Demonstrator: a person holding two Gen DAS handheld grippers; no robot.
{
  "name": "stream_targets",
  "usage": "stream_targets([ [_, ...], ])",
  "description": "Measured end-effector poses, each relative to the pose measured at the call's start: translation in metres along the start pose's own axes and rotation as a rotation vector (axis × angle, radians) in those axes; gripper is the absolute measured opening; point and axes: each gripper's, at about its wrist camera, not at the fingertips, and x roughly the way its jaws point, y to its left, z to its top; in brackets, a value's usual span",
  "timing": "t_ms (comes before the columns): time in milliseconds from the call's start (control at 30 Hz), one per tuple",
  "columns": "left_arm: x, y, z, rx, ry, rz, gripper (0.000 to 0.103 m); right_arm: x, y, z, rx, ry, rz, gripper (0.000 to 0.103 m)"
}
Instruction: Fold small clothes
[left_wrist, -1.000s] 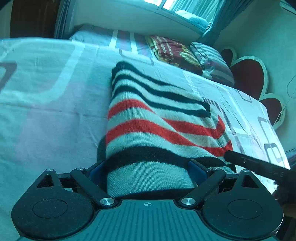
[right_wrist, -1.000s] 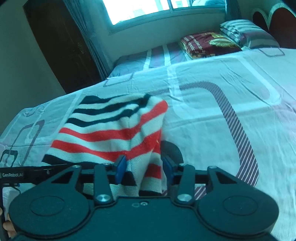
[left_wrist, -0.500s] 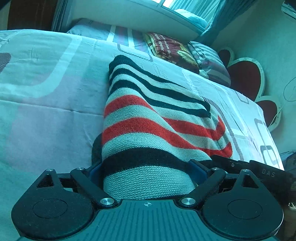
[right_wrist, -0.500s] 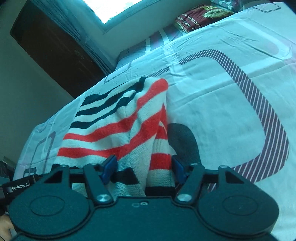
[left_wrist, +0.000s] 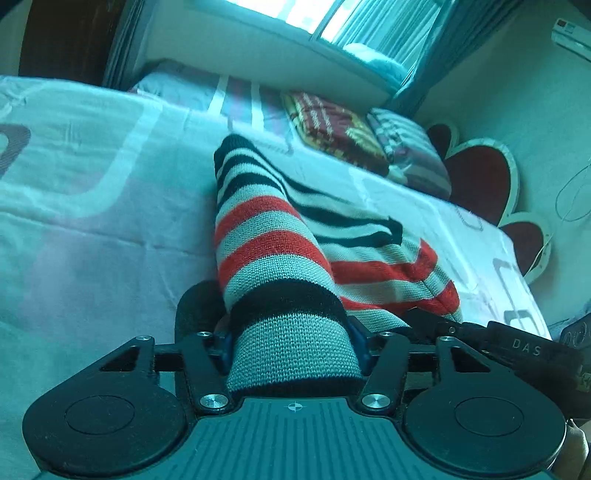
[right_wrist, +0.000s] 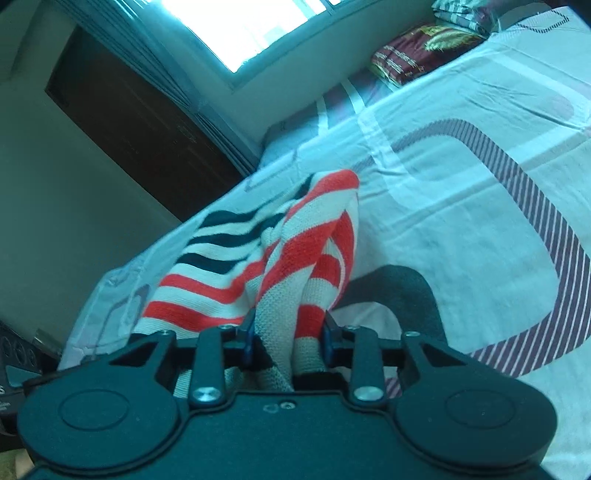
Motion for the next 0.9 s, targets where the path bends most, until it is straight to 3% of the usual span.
stream_targets([
  [367,-0.07,0.03,0.026,0.017,-0.09,0.024,0.057,-0.001,0.074,0.0,-0.064,-0.028,0.097,0.031],
  [667,-0.136,0.123,0.031,-0.015,-0.131,0.071,0.057,0.039,0.161,-0.042,-0.098,-0.002,0.125,0.031],
  [900,-0.161,0.201,0.046,-0.02,-0.135,0.128,0.057,0.092,0.222,-0.07,-0.105,0.016,0.142,0.031],
])
